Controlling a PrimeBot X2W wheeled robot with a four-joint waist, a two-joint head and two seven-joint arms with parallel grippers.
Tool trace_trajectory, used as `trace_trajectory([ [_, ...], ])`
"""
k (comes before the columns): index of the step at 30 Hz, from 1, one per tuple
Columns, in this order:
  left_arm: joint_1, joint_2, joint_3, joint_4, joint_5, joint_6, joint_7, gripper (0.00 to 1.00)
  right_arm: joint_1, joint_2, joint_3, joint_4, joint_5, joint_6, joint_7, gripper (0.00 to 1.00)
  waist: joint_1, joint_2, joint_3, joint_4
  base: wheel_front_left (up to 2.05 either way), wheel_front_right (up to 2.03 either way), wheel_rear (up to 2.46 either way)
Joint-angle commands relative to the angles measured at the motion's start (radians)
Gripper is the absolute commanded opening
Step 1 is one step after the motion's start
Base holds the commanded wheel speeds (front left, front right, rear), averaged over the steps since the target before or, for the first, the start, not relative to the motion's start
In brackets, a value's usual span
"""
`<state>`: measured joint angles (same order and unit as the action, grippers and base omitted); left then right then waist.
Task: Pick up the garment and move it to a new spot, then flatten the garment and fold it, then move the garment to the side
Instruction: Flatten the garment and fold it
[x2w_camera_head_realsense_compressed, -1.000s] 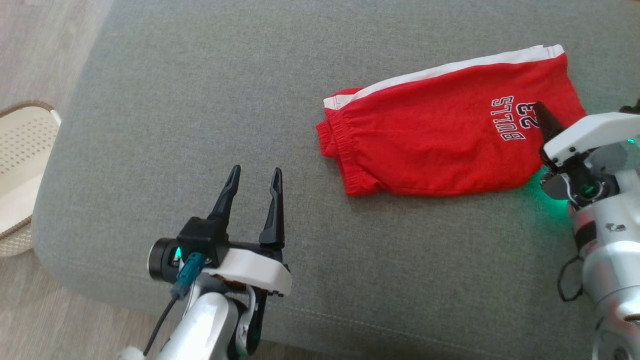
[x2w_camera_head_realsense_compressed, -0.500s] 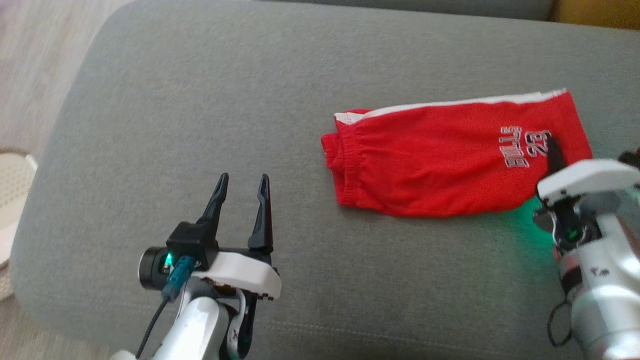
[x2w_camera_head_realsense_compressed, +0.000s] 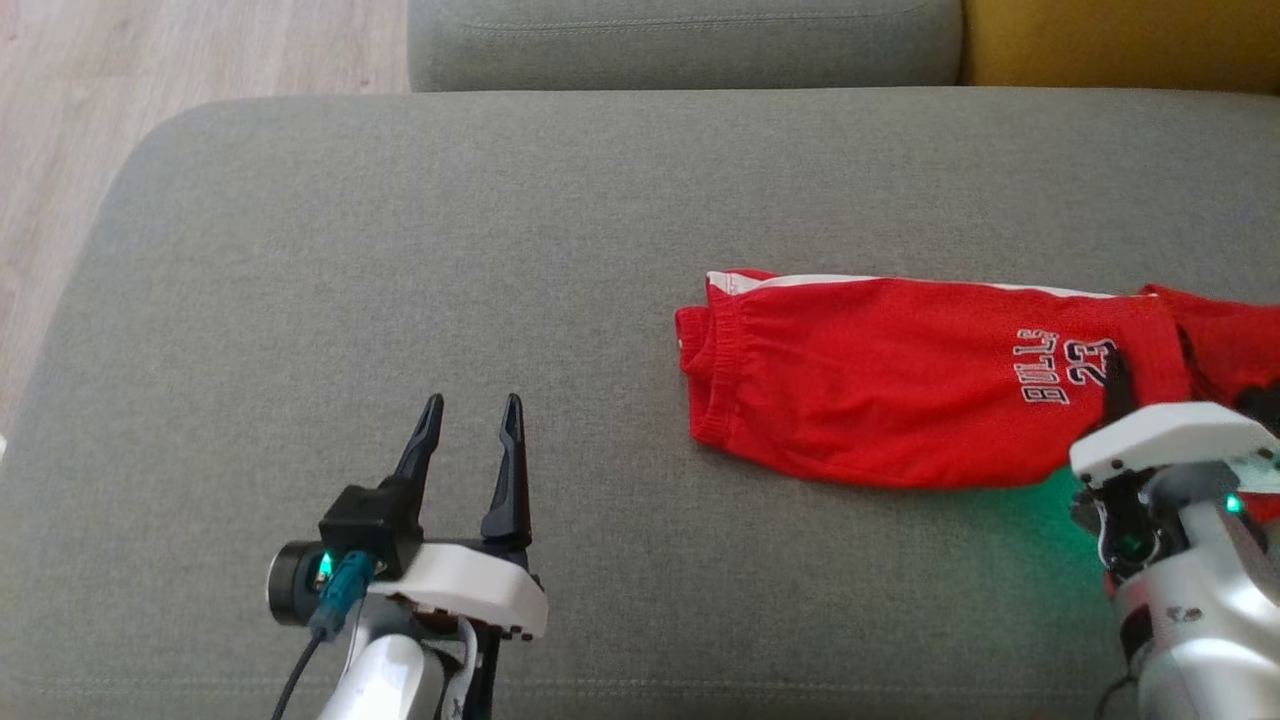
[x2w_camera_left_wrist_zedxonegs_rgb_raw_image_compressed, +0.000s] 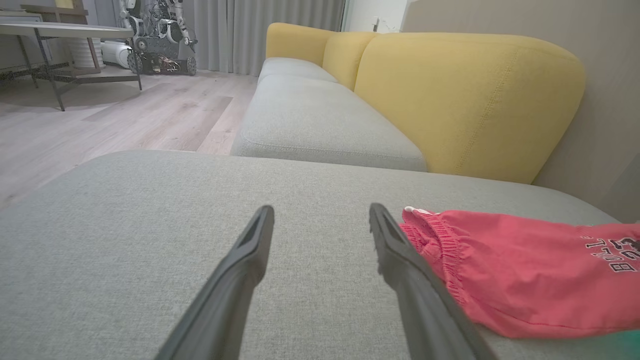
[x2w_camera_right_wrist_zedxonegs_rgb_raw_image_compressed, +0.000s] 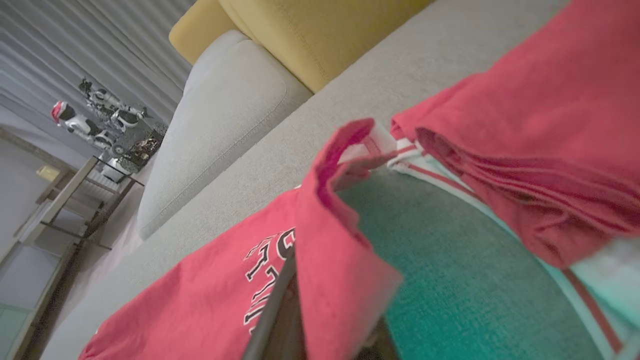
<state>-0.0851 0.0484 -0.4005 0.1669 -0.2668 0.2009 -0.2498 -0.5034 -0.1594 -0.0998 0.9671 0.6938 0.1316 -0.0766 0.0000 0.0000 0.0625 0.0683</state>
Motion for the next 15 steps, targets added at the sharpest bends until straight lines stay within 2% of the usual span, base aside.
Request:
trace_trajectory([
  [1, -0.034, 0.002, 0.037, -0.033, 0.001, -0.003, -0.012, 1.0, -0.057, -0.002, 0.035, -0.025, -0.037, -0.001, -0.02, 0.0, 0.0, 0.0, 0.001, -0.001, 0.0, 0.0, 0.0],
  [8, -0.035, 0.002, 0.023, -0.032, -0.003, -0.005, -0.012, 1.0, -0.101, 0.024, 0.088, -0.063, -0.1, -0.001, -0.059, 0.0, 0.0, 0.0, 0.006, 0.017, 0.0, 0.0, 0.0],
  [15, -0.03, 0.002, 0.026, -0.029, -0.004, -0.005, -0.012, 1.0, -0.081, 0.047, 0.232, -0.2, -0.128, -0.001, -0.103, 0.0, 0.0, 0.0, 0.0, 0.061, 0.0, 0.0, 0.0],
])
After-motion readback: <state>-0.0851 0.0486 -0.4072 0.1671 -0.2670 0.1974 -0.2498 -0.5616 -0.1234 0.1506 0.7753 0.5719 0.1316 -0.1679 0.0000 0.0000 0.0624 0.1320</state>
